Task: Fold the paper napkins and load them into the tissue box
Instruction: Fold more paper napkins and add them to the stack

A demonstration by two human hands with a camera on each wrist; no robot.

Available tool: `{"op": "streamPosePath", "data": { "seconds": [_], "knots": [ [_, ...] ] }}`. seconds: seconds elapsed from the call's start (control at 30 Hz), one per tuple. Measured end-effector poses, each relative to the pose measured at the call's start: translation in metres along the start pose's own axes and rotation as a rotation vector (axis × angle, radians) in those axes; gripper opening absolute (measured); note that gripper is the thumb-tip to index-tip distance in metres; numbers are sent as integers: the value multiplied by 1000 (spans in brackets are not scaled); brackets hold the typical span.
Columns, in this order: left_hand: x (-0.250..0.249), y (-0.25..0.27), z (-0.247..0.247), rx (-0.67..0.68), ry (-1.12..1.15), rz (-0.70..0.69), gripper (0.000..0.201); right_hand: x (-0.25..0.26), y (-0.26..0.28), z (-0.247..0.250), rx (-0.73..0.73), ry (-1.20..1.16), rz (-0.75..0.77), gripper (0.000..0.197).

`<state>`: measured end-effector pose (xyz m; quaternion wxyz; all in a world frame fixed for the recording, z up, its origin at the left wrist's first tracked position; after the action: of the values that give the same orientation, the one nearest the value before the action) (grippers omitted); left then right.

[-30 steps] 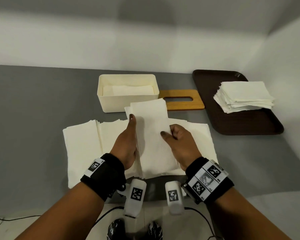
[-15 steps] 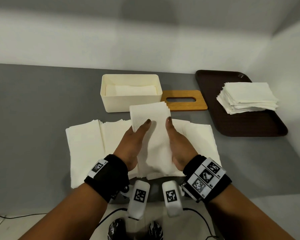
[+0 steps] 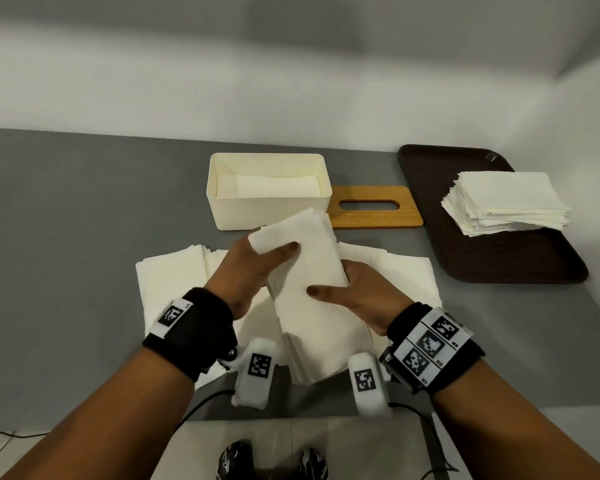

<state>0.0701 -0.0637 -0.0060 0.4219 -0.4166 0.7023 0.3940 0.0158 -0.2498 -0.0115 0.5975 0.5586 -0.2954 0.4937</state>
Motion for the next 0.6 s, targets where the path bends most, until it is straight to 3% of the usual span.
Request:
{"op": "streamPosePath", "data": {
  "seconds": [0.17,0.27,0.37,0.6],
  "knots": [
    [-16,-17,26,-210,52,-90,39,-2,-7,8,100,-21,-65,31],
    [-26,-26,41,-326,118,-110,28,0,-22,9,-24,-220,-44,38],
    [-34,-35,52,-305,53,-107,9,11,-41,17,-120,-454,6,39],
    [-54,-66,76,-390,-31,-130,7,58,-89,45,-262,-465,90,19]
  ]
}}
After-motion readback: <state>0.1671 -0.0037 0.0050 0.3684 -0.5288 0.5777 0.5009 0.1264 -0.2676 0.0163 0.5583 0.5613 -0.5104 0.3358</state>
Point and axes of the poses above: each hand's wrist, its own y-axis away from the middle knuckle, its own z-axis out of the back of the hand, x = y × z, the point moved 1 cm from there along -y, towards the middle knuckle, and after that the axes turned 5 degrees about y, right-handed, at the moved point
